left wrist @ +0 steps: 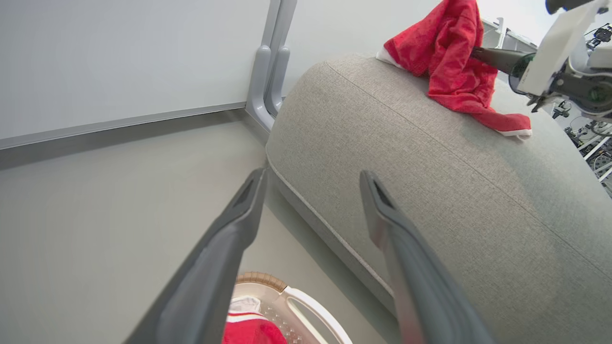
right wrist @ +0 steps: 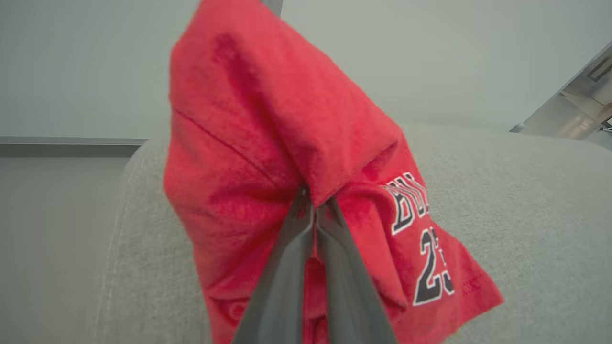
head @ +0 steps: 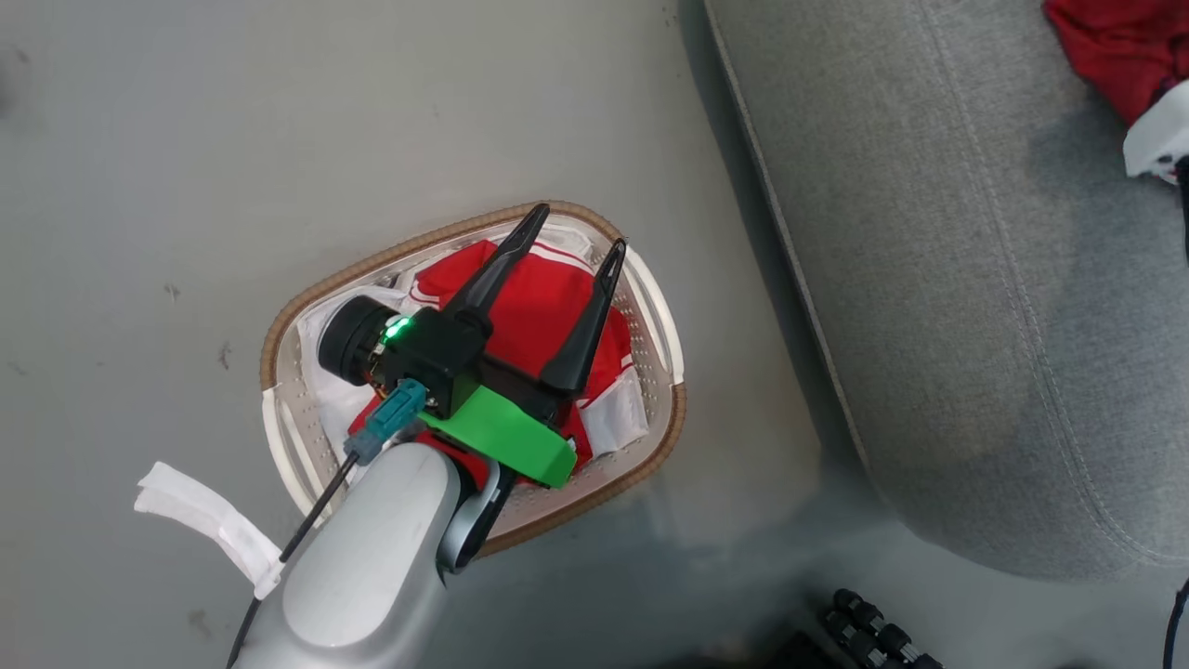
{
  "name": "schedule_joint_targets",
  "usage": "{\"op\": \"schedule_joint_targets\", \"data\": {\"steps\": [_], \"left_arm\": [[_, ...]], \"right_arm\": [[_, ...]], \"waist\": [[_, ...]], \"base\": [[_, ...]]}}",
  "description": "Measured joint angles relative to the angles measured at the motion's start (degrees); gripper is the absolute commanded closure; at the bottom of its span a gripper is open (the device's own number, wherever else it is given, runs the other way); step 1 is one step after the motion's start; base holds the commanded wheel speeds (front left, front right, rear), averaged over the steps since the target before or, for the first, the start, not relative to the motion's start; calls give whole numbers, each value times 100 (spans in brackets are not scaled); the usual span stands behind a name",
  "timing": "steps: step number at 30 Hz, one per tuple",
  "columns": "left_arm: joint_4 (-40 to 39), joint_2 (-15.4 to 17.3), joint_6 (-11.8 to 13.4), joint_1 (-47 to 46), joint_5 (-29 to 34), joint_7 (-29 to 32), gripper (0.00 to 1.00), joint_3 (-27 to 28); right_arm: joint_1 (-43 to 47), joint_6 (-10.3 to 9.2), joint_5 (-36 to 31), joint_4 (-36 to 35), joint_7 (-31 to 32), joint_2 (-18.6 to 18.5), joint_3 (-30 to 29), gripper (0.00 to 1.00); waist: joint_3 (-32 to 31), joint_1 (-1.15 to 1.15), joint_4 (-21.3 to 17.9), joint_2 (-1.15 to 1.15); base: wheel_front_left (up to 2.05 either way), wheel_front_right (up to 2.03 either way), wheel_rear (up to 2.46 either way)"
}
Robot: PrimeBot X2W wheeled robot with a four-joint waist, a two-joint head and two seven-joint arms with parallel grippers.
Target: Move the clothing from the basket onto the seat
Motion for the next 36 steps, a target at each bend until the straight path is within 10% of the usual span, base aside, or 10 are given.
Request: {"op": "schedule_joint_targets", "data": {"steps": [7,9,19,36], "left_arm": [[44,-24,0,172,-55,0,0,86],[60,-23,0,240,-66,0,0,114],[215,-13,0,748,-84,-1,0,445],[369,-298,34,2245,750,-1,0,2574]], "right_arm": [[809,0,-3,-145,0,102,-439,95],[992,0,-15,-271,0,167,-580,0],[2112,0,70,-832,0,347,-701,0],[3598,0,430,-1781,0,1089,145,0]], "waist": [[-184,0,112,0],[-304,0,98,0],[-1082,-1,-5,0],[-2622,-2,302,0]], "base": [[0,0,0],[0,0,0],[0,0,0],[0,0,0]]}}
